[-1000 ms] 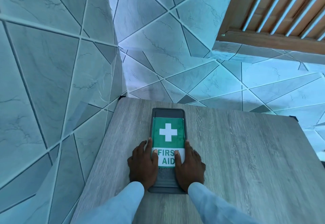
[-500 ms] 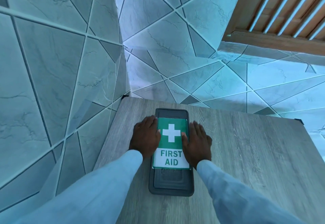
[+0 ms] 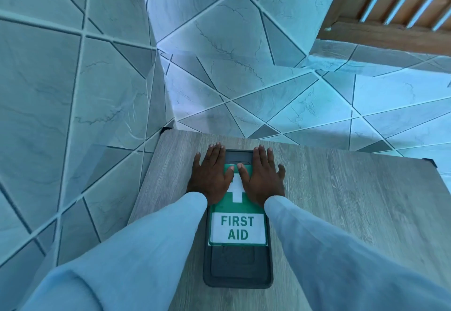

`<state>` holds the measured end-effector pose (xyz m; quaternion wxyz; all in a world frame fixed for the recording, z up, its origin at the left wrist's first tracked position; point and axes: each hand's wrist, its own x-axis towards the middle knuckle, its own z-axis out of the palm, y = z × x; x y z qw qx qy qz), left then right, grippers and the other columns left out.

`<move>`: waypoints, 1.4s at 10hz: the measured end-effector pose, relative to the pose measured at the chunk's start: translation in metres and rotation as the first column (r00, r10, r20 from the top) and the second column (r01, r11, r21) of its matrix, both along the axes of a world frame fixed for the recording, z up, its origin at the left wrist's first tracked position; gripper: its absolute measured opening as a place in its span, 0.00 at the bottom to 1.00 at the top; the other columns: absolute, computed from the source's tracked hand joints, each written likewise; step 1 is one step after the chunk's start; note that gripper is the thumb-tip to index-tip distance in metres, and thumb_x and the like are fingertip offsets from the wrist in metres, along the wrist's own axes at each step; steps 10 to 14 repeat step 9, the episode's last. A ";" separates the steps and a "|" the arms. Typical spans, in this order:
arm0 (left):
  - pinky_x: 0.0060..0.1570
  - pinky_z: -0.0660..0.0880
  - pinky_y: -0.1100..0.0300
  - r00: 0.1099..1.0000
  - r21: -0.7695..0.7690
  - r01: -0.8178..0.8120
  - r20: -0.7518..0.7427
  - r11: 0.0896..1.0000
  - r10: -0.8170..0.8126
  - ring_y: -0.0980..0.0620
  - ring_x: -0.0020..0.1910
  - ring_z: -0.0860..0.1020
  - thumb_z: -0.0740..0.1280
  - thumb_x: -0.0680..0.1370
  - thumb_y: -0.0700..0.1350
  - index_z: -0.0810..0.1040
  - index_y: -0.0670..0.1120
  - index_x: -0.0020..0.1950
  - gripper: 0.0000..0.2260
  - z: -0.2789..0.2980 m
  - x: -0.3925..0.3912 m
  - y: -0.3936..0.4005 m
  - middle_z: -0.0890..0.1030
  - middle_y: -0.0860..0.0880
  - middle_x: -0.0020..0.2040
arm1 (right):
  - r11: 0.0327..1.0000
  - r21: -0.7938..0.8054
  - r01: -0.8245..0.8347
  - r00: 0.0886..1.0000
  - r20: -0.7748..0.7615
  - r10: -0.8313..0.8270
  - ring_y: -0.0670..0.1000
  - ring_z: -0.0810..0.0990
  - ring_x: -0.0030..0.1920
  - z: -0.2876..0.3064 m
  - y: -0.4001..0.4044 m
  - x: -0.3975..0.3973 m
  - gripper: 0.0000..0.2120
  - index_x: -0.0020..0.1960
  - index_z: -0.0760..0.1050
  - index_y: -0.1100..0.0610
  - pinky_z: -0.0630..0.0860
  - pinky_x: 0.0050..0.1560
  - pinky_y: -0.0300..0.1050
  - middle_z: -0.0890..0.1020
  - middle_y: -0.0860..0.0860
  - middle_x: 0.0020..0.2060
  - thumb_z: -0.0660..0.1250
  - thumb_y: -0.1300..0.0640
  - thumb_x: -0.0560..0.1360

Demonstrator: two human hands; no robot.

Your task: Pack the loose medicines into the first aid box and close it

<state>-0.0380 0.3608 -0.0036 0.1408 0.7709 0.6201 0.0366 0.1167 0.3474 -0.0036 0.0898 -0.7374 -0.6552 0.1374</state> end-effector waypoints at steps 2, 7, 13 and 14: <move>0.77 0.41 0.44 1.000 0.008 -0.010 0.007 1.000 0.010 0.51 0.79 0.42 0.41 0.77 0.62 0.42 0.50 0.79 0.32 -0.008 0.001 0.001 0.43 0.51 0.80 | 0.999 0.029 0.029 0.999 -0.021 -0.029 0.51 0.46 0.78 -0.007 0.001 -0.003 0.38 0.78 0.49 0.54 0.49 0.74 0.62 0.50 0.49 0.79 0.43 0.33 0.74; 0.75 0.39 0.39 1.000 -0.078 -0.024 -0.017 0.997 0.023 0.50 0.79 0.41 0.45 0.80 0.61 0.43 0.50 0.79 0.30 0.009 0.003 0.001 0.42 0.52 0.80 | 0.999 -0.034 0.020 0.997 -0.069 -0.023 0.51 0.50 0.78 0.008 0.001 -0.002 0.35 0.78 0.50 0.54 0.51 0.74 0.62 0.52 0.49 0.79 0.49 0.36 0.77; 0.76 0.41 0.42 0.998 -0.022 -0.053 0.035 0.998 0.053 0.49 0.79 0.43 0.50 0.81 0.58 0.46 0.50 0.79 0.29 0.044 -0.012 -0.007 0.46 0.51 0.81 | 0.995 -0.099 0.000 0.993 -0.114 -0.012 0.53 0.48 0.78 0.046 -0.014 0.012 0.35 0.78 0.48 0.51 0.51 0.74 0.64 0.50 0.48 0.79 0.48 0.34 0.77; 0.76 0.41 0.42 0.998 -0.022 -0.053 0.035 0.998 0.053 0.49 0.79 0.43 0.50 0.81 0.58 0.46 0.50 0.79 0.29 0.044 -0.012 -0.007 0.46 0.51 0.81 | 0.995 -0.099 0.000 0.993 -0.114 -0.012 0.53 0.48 0.78 0.046 -0.014 0.012 0.35 0.78 0.48 0.51 0.51 0.74 0.64 0.50 0.48 0.79 0.48 0.34 0.77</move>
